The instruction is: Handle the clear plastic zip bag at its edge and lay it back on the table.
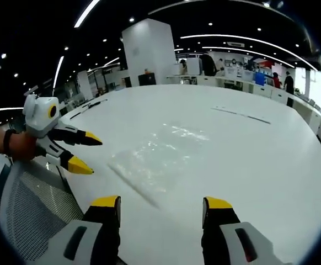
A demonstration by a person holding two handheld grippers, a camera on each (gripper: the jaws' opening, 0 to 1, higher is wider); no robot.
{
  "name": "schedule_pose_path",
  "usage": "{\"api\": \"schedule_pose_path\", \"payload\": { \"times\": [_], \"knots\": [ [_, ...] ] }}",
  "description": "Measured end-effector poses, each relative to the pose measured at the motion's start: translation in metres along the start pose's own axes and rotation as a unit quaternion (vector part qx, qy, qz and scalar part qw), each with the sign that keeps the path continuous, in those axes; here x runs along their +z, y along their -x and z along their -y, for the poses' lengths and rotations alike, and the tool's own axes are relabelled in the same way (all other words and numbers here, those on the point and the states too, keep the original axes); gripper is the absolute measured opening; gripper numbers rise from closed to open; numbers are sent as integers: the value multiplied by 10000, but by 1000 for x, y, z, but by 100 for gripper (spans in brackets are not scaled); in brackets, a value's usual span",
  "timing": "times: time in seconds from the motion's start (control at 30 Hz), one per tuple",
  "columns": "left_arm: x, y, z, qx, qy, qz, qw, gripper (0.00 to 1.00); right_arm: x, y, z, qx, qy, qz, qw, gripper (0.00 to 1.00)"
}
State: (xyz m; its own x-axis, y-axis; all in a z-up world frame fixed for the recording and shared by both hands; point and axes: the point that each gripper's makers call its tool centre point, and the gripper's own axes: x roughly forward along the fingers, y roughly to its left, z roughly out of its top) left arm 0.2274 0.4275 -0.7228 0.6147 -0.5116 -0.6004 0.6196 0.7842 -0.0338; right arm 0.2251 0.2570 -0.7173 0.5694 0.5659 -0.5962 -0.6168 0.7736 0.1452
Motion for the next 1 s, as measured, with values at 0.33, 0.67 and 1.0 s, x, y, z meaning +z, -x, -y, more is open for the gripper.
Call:
{"api": "schedule_pose_path", "payload": {
  "times": [0.33,0.67,1.0],
  "knots": [
    [-4,0,-11,42,142,50,9999,57,-4,3,4,-6,-105,28,9999,60],
    [-8,-1,-17,156,315,43,9994,57,-6,3,8,3,-215,25,9998,61],
    [-6,2,-22,225,571,141,9980,57,-9,2,3,91,-339,19,9994,61]
  ]
}}
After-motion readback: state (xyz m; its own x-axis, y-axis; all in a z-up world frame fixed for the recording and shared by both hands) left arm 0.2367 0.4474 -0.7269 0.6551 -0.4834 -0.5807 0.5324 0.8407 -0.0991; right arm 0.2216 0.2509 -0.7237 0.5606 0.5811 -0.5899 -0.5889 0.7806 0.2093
